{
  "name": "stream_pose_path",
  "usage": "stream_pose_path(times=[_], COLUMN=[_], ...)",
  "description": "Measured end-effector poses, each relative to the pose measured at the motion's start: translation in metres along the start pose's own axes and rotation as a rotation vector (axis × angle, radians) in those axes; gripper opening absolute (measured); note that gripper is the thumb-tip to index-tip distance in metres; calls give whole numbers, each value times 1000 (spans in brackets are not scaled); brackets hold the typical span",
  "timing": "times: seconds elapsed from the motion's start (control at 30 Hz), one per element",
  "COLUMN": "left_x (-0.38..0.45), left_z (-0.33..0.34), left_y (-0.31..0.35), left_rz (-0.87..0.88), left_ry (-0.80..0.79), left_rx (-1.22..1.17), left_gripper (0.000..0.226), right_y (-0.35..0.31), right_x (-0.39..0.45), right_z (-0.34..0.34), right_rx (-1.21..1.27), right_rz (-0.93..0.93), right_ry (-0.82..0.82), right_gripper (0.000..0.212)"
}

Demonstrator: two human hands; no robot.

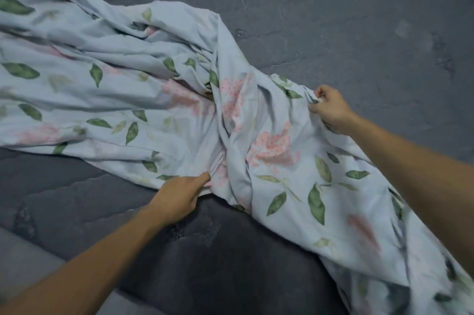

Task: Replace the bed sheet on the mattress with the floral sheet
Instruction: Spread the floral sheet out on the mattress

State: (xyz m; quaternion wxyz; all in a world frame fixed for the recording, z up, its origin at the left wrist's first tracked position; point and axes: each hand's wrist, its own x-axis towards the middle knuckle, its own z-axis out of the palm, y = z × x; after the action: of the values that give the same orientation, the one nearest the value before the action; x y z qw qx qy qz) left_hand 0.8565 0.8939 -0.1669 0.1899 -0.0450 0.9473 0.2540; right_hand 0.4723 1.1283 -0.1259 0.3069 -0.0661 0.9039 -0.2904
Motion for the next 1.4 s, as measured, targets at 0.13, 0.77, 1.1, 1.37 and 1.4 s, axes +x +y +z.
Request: stream_pose_path(times=[0.13, 0.77, 1.1, 1.37, 1.4], left_x=[-67, 81, 81, -64, -70], left_z=[12, -7, -8, -1, -2], left_y=[-20, 17, -22, -26, -20], left_rz=[-208, -392, -197, -416, -448], left_ry=[-331, 278, 254, -326, -436], left_rx=[95, -20, -24, 226, 256], left_gripper=[27, 63, 33, 26, 24], right_y=[-14, -34, -11, -10, -4], right_x=[-4, -12, 19, 55, 57], right_z=[-42, -2, -29, -118, -128], right_rx=[66, 13, 136, -92, -98], right_rz=[-20, 129, 69, 165, 211], right_ry=[60, -117, 73, 635, 700], right_gripper=[29, 16, 34, 32, 34])
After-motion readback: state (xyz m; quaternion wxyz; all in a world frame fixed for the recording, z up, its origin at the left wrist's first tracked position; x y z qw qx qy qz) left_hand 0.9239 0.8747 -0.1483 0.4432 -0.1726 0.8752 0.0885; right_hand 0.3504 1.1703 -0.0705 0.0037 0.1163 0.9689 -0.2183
